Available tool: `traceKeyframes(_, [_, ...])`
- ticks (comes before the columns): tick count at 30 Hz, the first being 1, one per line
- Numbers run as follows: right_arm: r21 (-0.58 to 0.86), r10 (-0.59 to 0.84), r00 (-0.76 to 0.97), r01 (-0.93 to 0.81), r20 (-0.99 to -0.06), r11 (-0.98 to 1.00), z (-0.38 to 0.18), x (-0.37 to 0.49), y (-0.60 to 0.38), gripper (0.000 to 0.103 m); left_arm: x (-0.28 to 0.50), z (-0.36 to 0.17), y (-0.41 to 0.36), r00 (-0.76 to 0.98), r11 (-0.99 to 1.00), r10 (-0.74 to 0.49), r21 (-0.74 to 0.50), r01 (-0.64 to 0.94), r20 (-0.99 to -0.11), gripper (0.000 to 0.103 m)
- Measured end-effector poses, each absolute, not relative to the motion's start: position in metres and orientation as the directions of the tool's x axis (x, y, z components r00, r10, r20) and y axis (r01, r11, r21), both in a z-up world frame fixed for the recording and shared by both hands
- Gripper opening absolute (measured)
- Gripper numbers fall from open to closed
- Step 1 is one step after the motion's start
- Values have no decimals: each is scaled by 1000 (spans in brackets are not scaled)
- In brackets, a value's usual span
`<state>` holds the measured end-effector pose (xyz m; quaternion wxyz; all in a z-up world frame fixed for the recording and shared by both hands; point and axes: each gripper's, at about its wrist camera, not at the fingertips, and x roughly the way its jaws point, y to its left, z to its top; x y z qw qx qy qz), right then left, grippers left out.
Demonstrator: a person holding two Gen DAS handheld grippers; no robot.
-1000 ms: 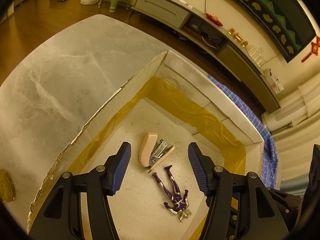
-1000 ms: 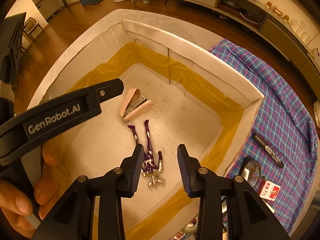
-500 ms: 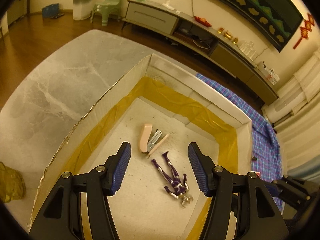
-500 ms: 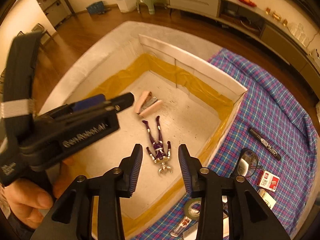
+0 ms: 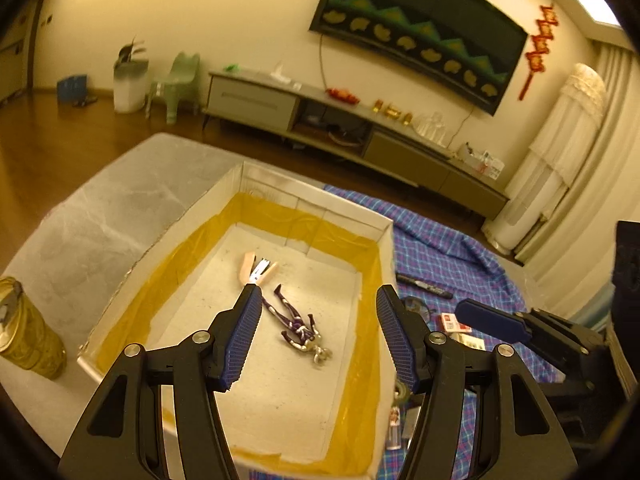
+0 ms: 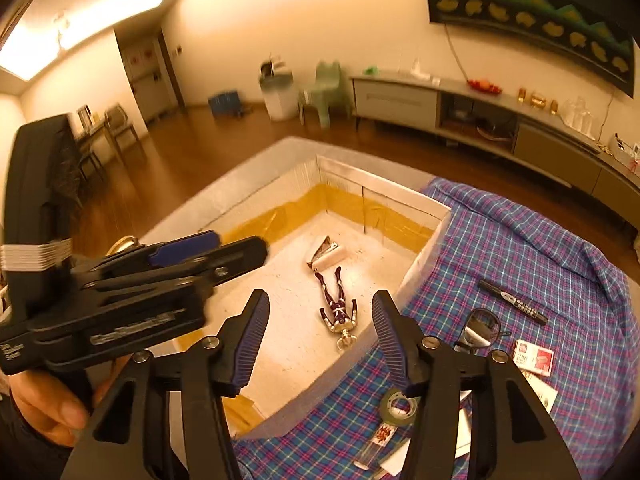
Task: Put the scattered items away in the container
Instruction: 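Withdraw both tools from the box back over the plaid sheet, then grasp the gold metal tin with the right tool while the left tool grasps the white plug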
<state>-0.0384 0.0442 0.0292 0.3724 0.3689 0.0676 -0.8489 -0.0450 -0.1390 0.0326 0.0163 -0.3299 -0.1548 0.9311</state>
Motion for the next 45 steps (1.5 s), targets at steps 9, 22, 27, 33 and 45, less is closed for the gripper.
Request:
traceKeyframes(9, [211,-636,-504,662,-584,-719,14,2,95,55,3,42,-99,-845,-954,241,-278,-115,-477,63])
traceKeyframes(22, [197,-514,-542,537,-665,-820,-47,8,170,55,14,1,-7,-723,-920,384,-172,-352,-573,63])
traceKeyframes(27, [141,-445,-537,513,-717,-847,-78,-9,182,55,10,-25,15,-653,-907,405,-191,-376,-640,62])
traceKeyframes(33, [56,-408,-521,564,-750,-824,-104,-27,177,55,-2,-48,18,-585,-900,422,-244,-361,-693,62])
traceKeyframes(45, [66,-488,-477,663,-731,-746,-129,-47,176,51,-19,-71,24,-522,-869,486,-325,-373,-701,64])
